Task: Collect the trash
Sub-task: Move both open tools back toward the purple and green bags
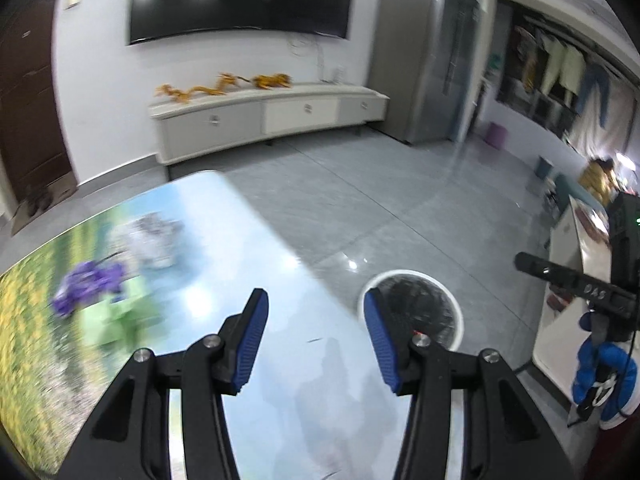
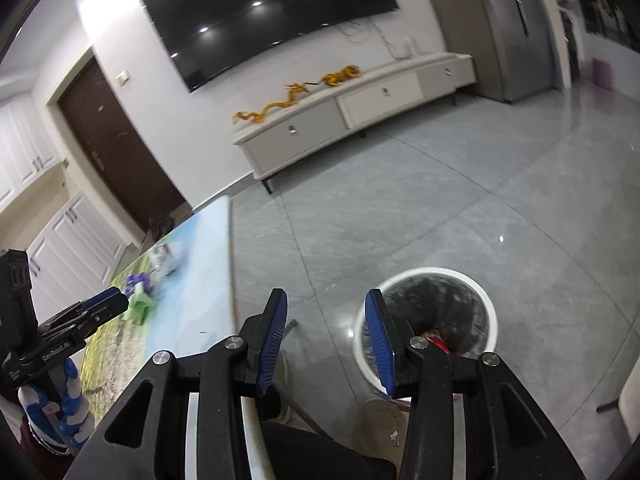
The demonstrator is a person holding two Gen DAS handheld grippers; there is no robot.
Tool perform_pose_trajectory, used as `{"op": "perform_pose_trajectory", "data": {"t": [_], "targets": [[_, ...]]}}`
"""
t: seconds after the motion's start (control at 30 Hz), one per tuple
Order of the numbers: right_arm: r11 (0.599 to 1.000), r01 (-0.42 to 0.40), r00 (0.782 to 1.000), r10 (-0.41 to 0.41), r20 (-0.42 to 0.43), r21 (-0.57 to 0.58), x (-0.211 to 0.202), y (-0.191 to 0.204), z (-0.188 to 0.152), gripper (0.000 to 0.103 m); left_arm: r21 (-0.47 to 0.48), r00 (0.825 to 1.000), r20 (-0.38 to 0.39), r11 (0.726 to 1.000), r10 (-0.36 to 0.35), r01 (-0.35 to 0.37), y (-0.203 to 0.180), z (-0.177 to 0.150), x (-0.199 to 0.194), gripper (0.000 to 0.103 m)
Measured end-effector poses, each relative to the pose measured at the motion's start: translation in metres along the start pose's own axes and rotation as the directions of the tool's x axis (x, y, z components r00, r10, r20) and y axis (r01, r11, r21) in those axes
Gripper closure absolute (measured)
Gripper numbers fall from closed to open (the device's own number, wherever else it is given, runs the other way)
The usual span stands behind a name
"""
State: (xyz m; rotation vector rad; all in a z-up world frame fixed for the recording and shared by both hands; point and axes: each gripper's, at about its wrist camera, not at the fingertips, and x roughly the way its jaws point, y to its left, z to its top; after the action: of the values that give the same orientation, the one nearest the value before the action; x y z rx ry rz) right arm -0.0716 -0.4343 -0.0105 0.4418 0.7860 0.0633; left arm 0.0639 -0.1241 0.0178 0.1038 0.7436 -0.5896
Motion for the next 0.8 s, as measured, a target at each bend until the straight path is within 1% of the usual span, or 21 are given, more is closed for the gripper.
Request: {"op": "perform_pose_trajectory", "data": {"t": [0.1, 0.23, 0.33, 0.43, 0.53, 0.67, 0.8], "targets": [[0.999, -0.015, 1.000, 0.015, 0.005, -0.048, -0.002, 0.031, 0.005, 0.062, -0.052, 0.999, 0.026, 0.998, 0.039, -0.038, 0.042, -0.013, -0.022, 0.055], [0.994, -0.045, 0.999, 0.045, 0.001, -0.098, -0.001, 0.069, 0.009, 0.059, -0.114, 0.995, 0.037, 0.989, 0.097, -0.093, 0.090, -0.034, -0.041, 0.055], [0.989, -0.060, 0.998, 0.059, -0.013, -0.134, 0.006, 0.095, 0.012, 0.058, -0.168, 0.989, 0.028, 0.976, 0.146, -0.140, 0.131, -0.048, -0.050, 0.055], [0.982, -0.075, 0.997, 0.070, -0.036, -0.171, 0.017, 0.118, 0.012, 0.055, -0.218, 0.980, 0.009, 0.957, 0.200, -0.194, 0.170, -0.059, -0.054, 0.055], [0.975, -0.099, 0.994, 0.088, -0.064, -0.199, 0.032, 0.138, 0.011, 0.053, -0.259, 0.972, -0.015, 0.938, 0.233, -0.229, 0.203, -0.067, -0.054, 0.055], [0.964, -0.140, 0.986, 0.116, -0.118, -0.228, 0.058, 0.161, 0.009, 0.053, -0.285, 0.968, -0.038, 0.925, 0.250, -0.250, 0.227, -0.066, -0.045, 0.055], [0.949, -0.185, 0.975, 0.145, -0.169, -0.254, 0.085, 0.183, 0.008, 0.053, -0.282, 0.966, -0.057, 0.924, 0.252, -0.257, 0.242, -0.057, -0.026, 0.055]]}}
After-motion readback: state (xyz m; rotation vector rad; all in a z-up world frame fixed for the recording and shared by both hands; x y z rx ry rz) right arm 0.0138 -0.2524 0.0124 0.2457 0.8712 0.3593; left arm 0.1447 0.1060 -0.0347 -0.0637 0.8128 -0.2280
